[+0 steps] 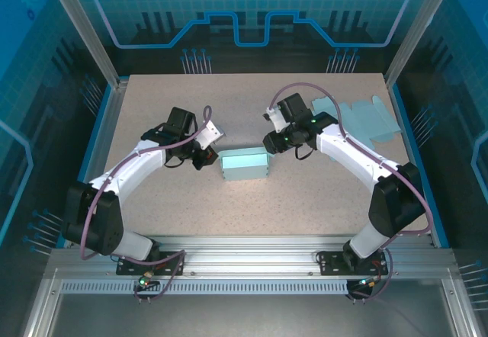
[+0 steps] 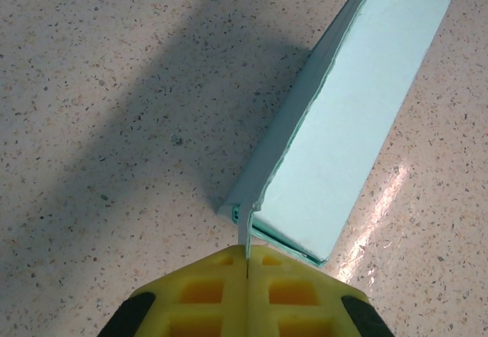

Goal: Fold the paper box

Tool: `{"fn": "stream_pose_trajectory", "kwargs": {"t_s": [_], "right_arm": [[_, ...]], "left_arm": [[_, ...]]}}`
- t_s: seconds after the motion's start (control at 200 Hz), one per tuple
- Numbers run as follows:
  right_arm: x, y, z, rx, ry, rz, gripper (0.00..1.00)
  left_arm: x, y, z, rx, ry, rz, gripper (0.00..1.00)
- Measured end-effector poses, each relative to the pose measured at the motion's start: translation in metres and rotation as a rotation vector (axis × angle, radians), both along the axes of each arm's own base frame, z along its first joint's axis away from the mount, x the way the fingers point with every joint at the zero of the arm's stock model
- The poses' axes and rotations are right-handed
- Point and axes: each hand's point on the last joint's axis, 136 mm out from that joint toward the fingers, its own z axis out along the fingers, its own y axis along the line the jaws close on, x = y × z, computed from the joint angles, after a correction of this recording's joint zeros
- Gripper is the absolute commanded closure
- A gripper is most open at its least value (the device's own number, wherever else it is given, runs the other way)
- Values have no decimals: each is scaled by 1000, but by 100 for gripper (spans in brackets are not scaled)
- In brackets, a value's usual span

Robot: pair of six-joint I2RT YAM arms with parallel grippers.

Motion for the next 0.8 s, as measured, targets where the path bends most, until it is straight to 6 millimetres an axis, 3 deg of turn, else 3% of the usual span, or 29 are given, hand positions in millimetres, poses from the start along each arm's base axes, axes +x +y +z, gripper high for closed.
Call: {"fn": "stream_pose_trajectory", "kwargs": {"t_s": [0.21, 0.415, 0.645, 0.8], "right_arm": [[-3, 3, -2, 18, 17, 4, 66], [-14, 2, -19, 26, 74, 3, 67], [-16, 4, -21, 45, 89, -8, 88], [-17, 8, -20, 66, 99, -15, 89]], "left_arm": [[0, 1, 0, 3, -1, 2, 98], [1, 1, 0, 5, -2, 3, 98], [2, 2, 0, 11, -4, 10, 98], [2, 2, 0, 7, 1, 19, 98]]}}
